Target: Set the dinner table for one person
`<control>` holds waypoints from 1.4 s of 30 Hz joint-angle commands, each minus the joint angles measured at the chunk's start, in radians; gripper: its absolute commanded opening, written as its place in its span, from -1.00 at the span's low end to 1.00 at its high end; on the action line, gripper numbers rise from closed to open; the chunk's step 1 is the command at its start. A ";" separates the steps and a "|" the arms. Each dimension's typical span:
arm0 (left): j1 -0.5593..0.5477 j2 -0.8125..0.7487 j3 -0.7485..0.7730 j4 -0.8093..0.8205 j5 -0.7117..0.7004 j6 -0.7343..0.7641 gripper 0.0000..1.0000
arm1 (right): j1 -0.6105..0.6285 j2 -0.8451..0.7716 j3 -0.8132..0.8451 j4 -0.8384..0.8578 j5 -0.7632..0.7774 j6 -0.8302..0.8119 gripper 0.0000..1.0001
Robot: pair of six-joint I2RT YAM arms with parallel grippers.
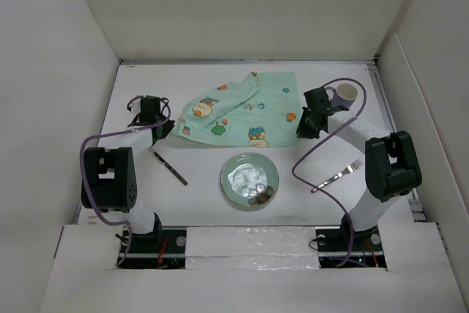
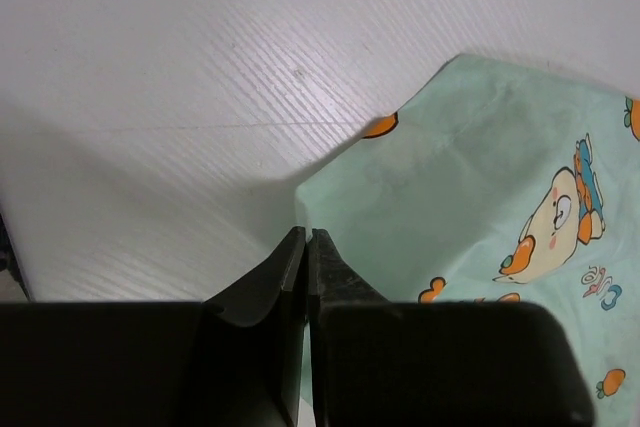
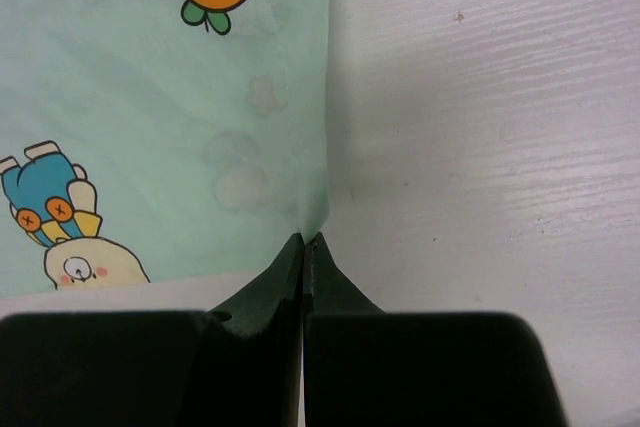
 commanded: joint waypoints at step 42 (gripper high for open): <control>0.004 0.025 1.020 -0.128 0.119 0.153 -1.00 | -0.209 0.098 1.161 -0.168 -0.149 -0.040 -1.00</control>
